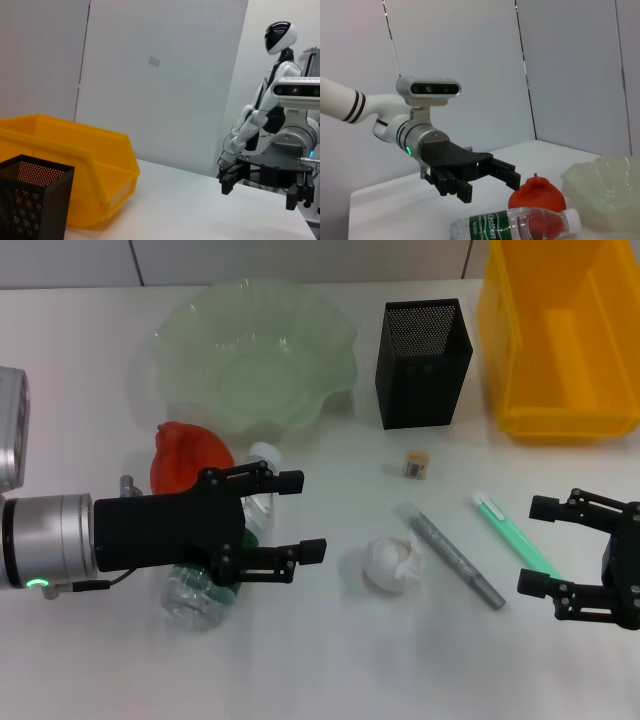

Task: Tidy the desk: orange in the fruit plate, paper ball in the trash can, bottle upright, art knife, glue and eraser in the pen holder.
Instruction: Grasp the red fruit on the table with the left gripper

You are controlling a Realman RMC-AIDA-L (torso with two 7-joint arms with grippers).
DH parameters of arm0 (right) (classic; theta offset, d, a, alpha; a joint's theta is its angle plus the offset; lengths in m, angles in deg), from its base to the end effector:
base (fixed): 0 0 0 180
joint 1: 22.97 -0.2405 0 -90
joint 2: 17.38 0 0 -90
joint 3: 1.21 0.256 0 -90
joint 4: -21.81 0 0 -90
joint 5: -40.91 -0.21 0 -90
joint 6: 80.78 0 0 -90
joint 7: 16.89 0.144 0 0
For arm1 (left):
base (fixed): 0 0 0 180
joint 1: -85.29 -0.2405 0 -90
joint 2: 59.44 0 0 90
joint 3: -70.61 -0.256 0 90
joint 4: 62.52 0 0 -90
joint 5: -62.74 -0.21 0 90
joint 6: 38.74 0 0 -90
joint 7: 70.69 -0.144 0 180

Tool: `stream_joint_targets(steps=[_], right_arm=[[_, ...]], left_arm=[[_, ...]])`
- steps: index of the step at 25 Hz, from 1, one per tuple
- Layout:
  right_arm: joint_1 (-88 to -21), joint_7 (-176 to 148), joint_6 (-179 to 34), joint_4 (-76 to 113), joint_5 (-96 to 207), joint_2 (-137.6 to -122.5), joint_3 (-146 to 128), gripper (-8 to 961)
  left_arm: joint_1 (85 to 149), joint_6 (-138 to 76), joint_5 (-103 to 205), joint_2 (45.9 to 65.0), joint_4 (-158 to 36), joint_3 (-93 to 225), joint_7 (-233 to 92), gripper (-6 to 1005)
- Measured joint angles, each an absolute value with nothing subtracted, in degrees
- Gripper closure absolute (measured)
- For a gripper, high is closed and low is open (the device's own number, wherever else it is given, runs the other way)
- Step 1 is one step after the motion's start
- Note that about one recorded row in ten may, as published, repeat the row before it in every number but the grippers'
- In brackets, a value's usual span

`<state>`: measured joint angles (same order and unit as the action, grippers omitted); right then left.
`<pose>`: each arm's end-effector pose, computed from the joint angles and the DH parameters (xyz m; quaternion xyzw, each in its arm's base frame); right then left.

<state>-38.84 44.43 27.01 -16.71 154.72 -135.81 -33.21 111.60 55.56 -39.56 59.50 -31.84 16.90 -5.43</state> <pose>0.3107 0.2320 0.0267 -0.9296 0.1481 0.3083 0.1370 -0.2540 0.2860 -0.0338 -0.9458 -0.1300 -0.2926 0.0538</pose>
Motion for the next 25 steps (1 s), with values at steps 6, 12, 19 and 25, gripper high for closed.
stream_joint_targets(steps=[6,12,19,25], right_arm=[[-38.63,44.42,26.96,-16.79,154.72,-135.85,-33.20,114],[-38.86,44.42,26.39,-16.65,154.74,-135.86,-33.21,113],[-38.74,44.45,26.28,-16.60,154.78,-135.85,-33.30,113],[-38.89,44.50,26.25,-16.81,154.88,-135.85,-33.29,113]], left_arm=[[111.29,55.65,-39.56,59.47,-31.85,16.91,-5.37,153],[109.60,55.23,-38.73,59.17,-30.62,21.83,-5.72,154],[107.13,49.27,-37.76,59.23,-32.20,33.83,-6.35,154],[108.22,41.18,-38.07,59.15,-36.11,34.71,-5.36,155]])
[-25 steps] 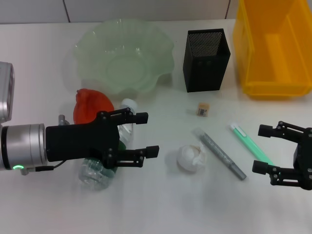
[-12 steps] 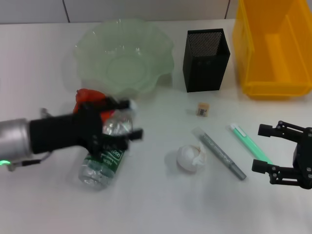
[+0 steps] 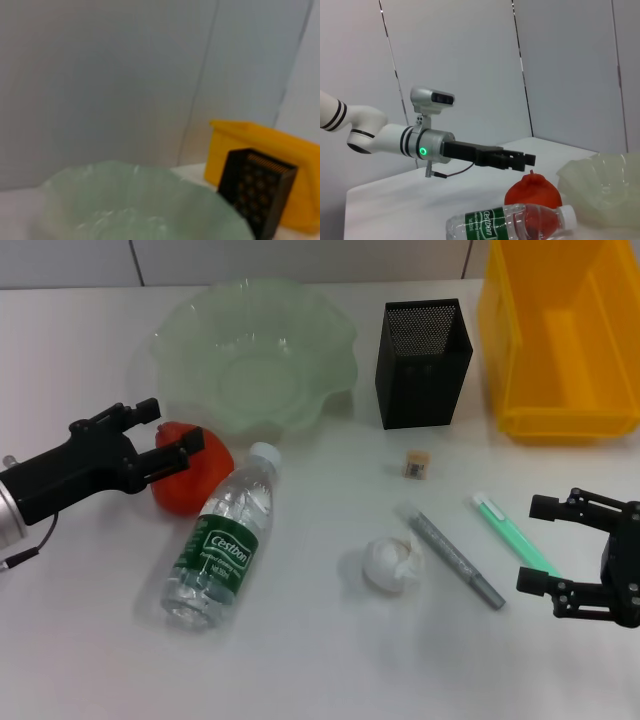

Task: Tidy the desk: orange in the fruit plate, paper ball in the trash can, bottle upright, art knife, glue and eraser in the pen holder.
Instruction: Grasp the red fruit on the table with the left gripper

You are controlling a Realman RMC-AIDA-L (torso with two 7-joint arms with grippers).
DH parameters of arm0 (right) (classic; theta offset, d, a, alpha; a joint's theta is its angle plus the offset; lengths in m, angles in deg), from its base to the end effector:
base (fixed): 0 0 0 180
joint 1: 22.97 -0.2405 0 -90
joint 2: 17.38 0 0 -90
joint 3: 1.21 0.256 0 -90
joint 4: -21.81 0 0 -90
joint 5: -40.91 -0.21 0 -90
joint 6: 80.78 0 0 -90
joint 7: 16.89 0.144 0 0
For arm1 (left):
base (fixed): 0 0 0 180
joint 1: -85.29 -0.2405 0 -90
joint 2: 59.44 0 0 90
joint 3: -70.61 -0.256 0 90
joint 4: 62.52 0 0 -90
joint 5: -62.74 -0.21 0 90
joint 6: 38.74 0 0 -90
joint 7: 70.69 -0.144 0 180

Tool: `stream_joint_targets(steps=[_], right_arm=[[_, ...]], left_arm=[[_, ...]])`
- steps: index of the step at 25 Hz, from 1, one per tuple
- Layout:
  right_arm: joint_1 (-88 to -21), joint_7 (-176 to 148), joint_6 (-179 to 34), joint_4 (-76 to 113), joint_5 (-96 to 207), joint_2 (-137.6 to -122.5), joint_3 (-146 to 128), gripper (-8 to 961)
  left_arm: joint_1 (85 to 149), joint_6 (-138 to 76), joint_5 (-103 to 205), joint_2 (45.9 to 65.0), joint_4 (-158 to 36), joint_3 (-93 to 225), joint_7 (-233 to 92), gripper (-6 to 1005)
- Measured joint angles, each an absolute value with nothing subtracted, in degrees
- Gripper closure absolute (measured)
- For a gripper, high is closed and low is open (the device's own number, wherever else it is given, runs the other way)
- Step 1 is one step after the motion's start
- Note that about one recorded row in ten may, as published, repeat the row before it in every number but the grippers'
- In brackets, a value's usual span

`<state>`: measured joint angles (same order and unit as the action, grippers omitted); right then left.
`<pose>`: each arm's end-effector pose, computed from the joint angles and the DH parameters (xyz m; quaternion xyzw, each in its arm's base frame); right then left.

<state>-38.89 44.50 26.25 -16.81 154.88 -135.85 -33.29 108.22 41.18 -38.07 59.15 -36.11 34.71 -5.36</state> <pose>0.3117 0.2335 0.0260 -0.9305 0.1502 0.3033 0.1403 -0.3174 0.3082 -0.0027 -0.8738 -0.2714 -0.2980 0.2719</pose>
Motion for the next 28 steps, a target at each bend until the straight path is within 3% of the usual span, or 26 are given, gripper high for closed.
stream_joint_targets(steps=[16,22,28], right_arm=[[-38.97,45.31,25.22,-17.01,155.52,-135.85,-33.29,114],[-38.96,45.95,25.17,-17.28,155.52,-135.85,-33.29,114],[-38.96,45.96,25.16,-17.31,155.52,-135.85,-33.29,114]], left_arm=[[109.97,32.14,-38.32,59.11,-38.63,29.13,-2.87,188],[109.88,31.91,-38.13,59.32,-37.28,28.91,-2.74,393],[110.10,31.76,-38.37,59.18,-36.84,28.36,-2.35,664]])
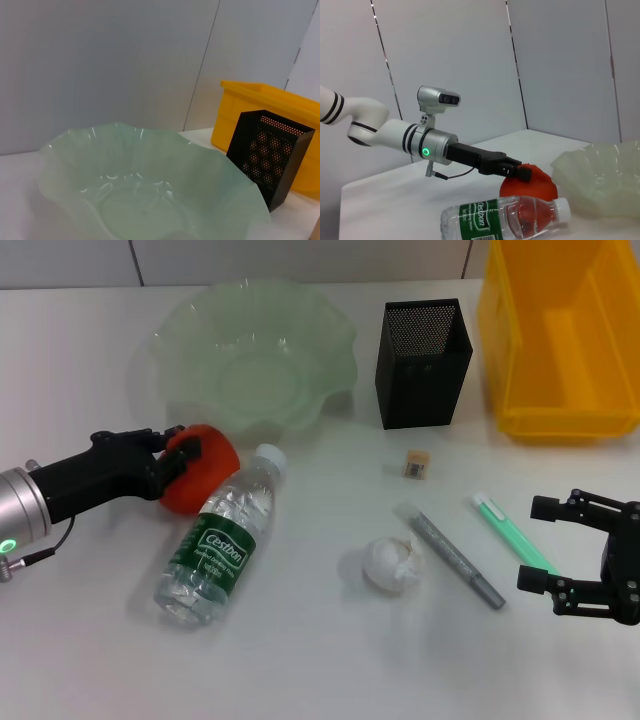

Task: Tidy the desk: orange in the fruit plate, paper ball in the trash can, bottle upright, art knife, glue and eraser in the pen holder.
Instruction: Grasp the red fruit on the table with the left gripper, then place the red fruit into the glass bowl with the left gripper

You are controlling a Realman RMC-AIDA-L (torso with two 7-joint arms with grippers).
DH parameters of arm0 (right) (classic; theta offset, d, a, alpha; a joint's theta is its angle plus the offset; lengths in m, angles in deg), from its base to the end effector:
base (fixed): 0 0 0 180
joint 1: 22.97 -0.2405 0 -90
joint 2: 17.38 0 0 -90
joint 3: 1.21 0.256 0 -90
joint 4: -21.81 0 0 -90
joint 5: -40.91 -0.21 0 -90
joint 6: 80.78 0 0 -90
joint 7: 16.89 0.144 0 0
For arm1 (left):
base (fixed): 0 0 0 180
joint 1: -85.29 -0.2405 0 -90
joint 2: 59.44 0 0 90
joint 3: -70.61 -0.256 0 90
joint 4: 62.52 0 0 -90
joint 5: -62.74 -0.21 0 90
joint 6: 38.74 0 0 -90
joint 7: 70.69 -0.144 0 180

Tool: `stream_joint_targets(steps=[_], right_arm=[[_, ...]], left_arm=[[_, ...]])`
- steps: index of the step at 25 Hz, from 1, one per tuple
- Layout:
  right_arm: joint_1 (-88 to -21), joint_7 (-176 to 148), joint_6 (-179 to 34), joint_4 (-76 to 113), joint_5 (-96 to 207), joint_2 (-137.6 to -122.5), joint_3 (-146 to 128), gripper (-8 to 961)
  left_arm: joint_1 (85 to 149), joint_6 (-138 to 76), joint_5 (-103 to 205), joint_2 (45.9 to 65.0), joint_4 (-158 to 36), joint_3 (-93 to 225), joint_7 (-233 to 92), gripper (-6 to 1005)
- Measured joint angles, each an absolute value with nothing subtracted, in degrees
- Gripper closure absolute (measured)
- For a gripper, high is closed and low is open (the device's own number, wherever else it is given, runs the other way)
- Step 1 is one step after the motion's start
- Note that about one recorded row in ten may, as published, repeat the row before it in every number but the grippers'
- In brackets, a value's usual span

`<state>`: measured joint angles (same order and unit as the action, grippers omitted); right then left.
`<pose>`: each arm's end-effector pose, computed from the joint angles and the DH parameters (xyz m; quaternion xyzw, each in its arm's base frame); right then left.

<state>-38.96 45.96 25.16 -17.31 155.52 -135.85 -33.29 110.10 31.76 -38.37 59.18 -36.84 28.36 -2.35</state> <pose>0.3140 0.2356 0.0261 -0.9312 0.1630 0.2935 0.1418 -0.3215 0.3226 -0.0202 -0.8841 -0.2972 -0.2363 0.2722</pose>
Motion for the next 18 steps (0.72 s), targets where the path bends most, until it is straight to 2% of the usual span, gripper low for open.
stream_joint_targets(steps=[4,8,9,13,16,18], right_arm=[[-38.96,45.96,25.16,-17.31,155.52,-135.85,-33.20,114],[-38.90,45.96,25.14,-17.31,155.51,-135.86,-33.03,114],[-38.89,45.96,25.22,-17.31,155.51,-135.95,-32.94,114],[-38.74,45.96,25.53,-17.33,155.51,-136.01,-32.89,113],[-38.63,46.03,25.61,-17.43,155.51,-136.06,-32.87,113],[-38.66,46.47,25.61,-17.49,155.51,-136.04,-32.89,114]], left_arm=[[110.03,32.41,-38.38,59.15,-36.04,28.03,-1.94,794],[108.97,35.78,-37.95,59.22,-32.85,28.22,-0.50,834],[106.85,41.80,-35.36,59.26,-26.36,28.50,3.25,844],[105.39,45.70,-28.33,59.27,-21.03,27.37,5.80,847],[108.00,43.75,-23.87,59.35,-21.11,24.47,4.86,849],[112.14,38.27,-23.51,59.41,-23.03,22.05,4.52,850]])
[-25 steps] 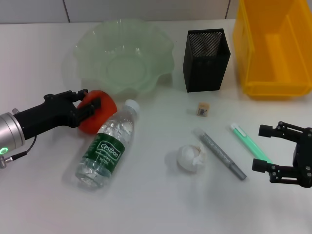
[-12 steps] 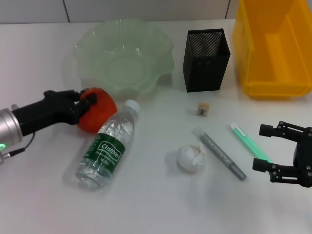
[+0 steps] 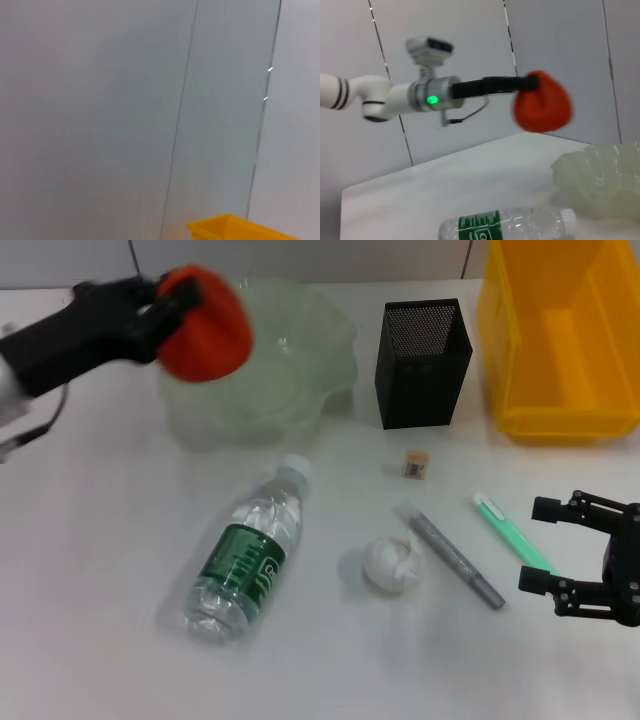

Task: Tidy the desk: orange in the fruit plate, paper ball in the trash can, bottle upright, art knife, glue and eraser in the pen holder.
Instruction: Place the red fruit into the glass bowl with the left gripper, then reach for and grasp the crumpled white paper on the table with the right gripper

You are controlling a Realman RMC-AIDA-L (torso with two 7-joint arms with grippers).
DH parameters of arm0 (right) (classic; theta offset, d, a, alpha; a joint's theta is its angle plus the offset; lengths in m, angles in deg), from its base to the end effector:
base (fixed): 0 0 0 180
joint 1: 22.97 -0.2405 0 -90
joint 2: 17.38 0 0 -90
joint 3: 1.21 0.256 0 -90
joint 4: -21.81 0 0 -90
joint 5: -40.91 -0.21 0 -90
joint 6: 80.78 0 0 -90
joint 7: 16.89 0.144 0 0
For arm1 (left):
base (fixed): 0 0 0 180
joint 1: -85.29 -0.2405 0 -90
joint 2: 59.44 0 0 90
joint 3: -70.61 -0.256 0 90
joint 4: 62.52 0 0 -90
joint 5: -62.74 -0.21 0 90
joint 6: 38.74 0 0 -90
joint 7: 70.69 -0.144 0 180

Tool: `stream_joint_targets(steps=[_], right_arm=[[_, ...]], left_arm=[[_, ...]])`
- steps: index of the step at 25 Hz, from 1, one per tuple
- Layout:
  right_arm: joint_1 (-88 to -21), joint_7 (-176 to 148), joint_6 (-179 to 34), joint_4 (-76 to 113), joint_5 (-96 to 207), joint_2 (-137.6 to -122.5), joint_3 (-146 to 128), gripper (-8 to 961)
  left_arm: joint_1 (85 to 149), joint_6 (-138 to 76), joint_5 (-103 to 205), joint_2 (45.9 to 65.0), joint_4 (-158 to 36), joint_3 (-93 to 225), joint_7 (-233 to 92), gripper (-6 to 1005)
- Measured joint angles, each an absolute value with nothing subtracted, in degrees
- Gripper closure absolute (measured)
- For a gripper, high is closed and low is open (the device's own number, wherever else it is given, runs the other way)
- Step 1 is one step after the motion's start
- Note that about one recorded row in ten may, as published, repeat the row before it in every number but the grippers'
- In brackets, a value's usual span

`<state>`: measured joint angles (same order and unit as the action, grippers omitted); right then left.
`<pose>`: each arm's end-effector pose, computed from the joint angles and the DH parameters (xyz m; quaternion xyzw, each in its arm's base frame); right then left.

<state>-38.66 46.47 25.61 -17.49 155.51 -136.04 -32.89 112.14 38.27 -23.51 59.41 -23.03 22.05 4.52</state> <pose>0.3141 0.2335 0.0264 -0.9290 0.1684 0.2977 0.1414 -0.2460 0.3638 0.0311 -0.8683 -0.2040 -0.3588 0.2751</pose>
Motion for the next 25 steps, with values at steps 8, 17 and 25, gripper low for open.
stream_joint_targets(steps=[8,17,25], right_arm=[[-38.72,46.79,25.40,-17.57,155.51,-136.08,-33.19,115],[-39.38,52.44,25.12,-20.22,155.50,-135.97,-32.84,116],[-42.17,83.82,27.53,-43.59,158.44,-135.96,-34.28,117]], left_arm=[[123.08,18.25,-22.88,59.70,-35.03,18.56,0.47,849],[122.46,20.98,-22.42,59.37,-35.37,18.48,-1.01,666],[112.15,37.99,-22.78,58.81,-27.94,12.12,-4.33,478]])
